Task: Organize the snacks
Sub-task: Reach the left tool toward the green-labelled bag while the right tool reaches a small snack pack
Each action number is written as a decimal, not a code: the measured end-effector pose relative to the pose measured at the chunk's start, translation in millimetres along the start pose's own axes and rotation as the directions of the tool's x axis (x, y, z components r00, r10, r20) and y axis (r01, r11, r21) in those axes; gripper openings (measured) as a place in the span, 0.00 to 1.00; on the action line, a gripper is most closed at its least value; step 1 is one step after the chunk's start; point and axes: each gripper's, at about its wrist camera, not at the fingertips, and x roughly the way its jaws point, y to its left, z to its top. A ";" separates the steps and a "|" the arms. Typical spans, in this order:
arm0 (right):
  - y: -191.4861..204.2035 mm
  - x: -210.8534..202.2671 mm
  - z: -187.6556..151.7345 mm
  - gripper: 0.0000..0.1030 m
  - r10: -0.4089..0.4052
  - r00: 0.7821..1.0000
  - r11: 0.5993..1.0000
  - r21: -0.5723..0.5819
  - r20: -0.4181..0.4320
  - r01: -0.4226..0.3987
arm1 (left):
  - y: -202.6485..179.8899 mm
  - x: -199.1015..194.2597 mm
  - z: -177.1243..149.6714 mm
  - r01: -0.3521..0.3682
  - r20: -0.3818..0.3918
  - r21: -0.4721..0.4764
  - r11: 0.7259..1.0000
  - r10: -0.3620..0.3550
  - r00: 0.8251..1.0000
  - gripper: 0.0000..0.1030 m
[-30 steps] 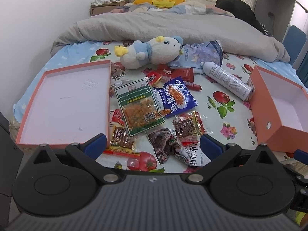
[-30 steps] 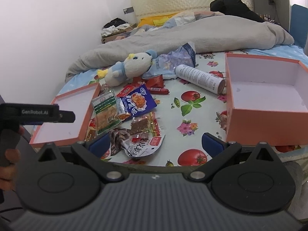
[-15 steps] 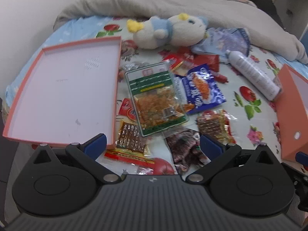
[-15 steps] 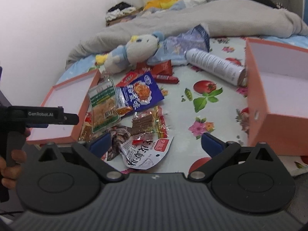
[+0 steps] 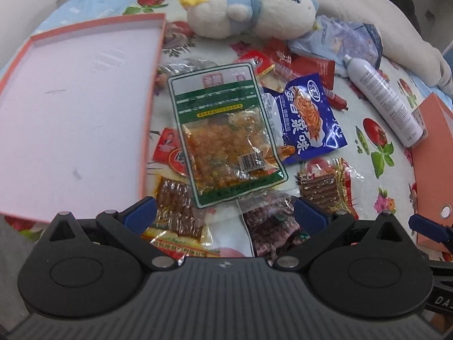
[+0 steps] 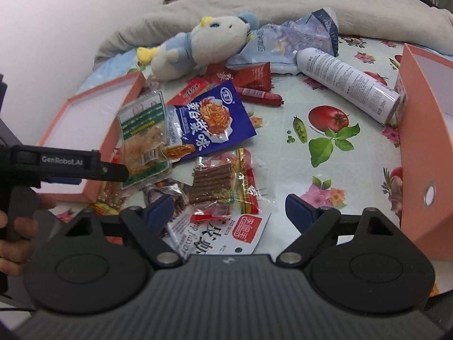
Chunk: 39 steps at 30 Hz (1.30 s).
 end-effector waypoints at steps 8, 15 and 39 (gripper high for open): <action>1.9 34.1 11.8 0.84 0.030 0.999 0.998 -0.050 -0.034 -0.032 | -2.9 29.0 19.4 0.060 -0.022 -0.002 0.998 -0.060 0.998 1.00; 5.6 65.7 15.0 0.82 0.047 0.996 0.994 -0.091 -0.082 -0.055 | -7.1 53.0 30.2 0.058 -0.049 -0.003 0.998 -0.059 0.997 1.00; 32.8 86.2 7.8 0.49 0.074 0.996 0.962 -0.259 -0.058 -0.086 | -11.4 72.5 29.6 -0.027 -0.009 -0.053 0.998 0.026 1.000 1.00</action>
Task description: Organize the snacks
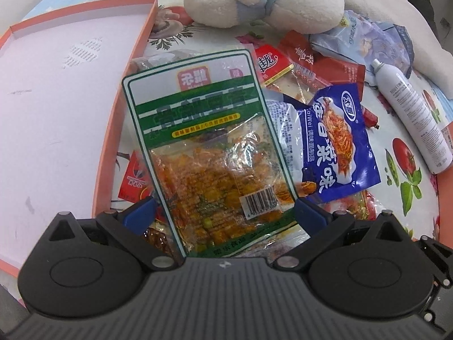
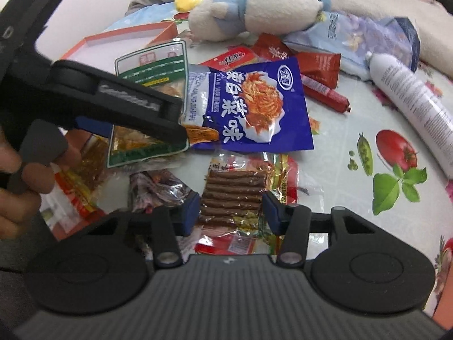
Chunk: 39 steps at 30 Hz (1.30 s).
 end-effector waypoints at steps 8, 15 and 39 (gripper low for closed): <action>-22.8 -9.3 -2.7 0.03 -0.051 0.999 0.997 0.052 0.007 0.050 | 0.1 -1.4 -5.6 0.000 0.026 0.004 1.000 0.000 1.000 1.00; -37.3 -25.4 -11.5 0.07 -0.013 0.998 0.989 0.147 0.054 0.005 | -4.8 -2.7 -11.0 -0.042 0.063 0.053 0.998 0.038 0.997 0.89; -56.8 0.3 -8.7 0.13 0.055 0.998 0.983 0.174 0.042 -0.061 | -2.8 -34.5 -23.3 0.009 0.130 0.102 0.995 -0.022 0.991 0.58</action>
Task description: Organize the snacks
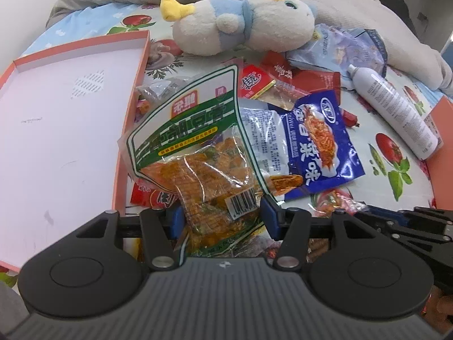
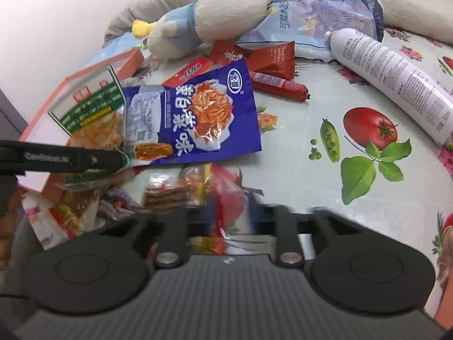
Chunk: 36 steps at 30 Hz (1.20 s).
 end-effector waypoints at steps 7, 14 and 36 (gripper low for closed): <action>-3.0 -19.5 1.8 0.03 0.004 0.999 1.000 0.025 0.053 -0.005 | -2.1 -13.7 -2.2 0.014 0.018 0.002 1.000 -0.014 1.000 0.58; -2.1 -61.1 10.9 0.03 -0.022 0.989 1.000 0.025 0.145 0.019 | -13.1 -33.8 1.2 0.035 0.056 0.022 0.999 -0.036 0.998 0.58; -36.6 -123.3 -17.9 0.06 -0.220 0.956 0.975 0.089 0.193 0.206 | -99.4 -69.1 -6.1 0.123 0.071 0.107 0.987 -0.131 0.989 0.58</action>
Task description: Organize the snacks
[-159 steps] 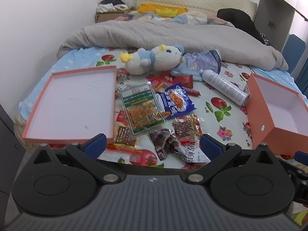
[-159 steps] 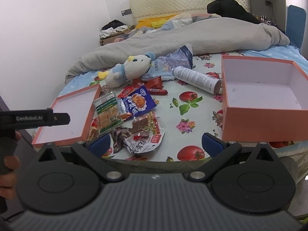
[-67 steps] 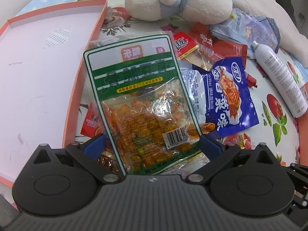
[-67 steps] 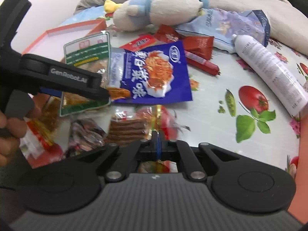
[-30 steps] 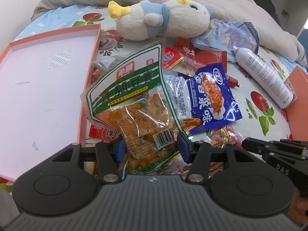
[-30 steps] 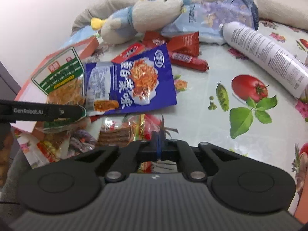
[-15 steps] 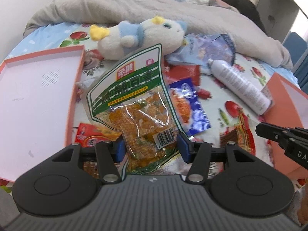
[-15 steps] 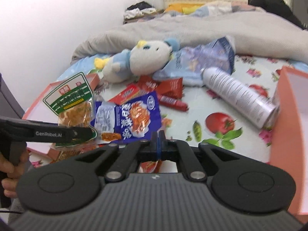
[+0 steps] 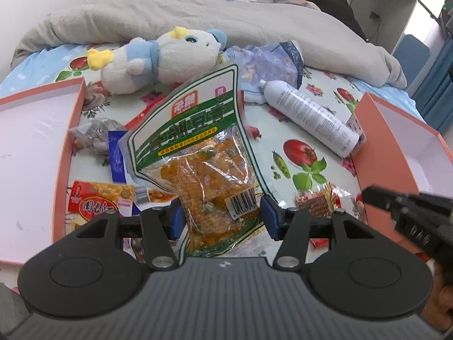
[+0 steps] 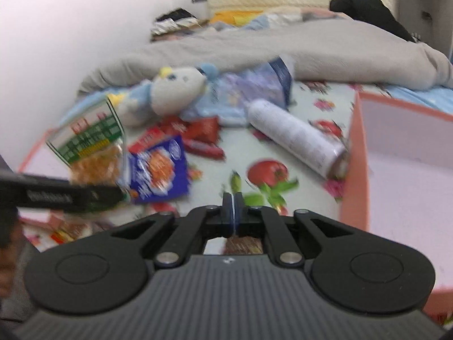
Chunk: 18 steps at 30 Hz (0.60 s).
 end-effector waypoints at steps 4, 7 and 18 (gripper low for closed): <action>1.2 12.3 -21.3 0.09 -0.010 0.999 1.000 0.009 -0.033 0.010 | 4.2 4.6 -6.2 -0.017 -0.018 0.005 1.000 0.018 1.000 0.58; 2.4 22.9 -29.7 0.44 -0.015 0.999 1.000 0.015 -0.034 0.016 | 9.5 6.8 -10.2 -0.030 -0.035 0.008 1.000 0.031 0.999 0.58; 5.8 73.7 -41.4 0.80 -0.058 0.997 0.997 -0.050 -0.047 0.056 | 22.2 11.0 -13.0 -0.072 -0.062 0.014 0.997 0.073 0.995 0.58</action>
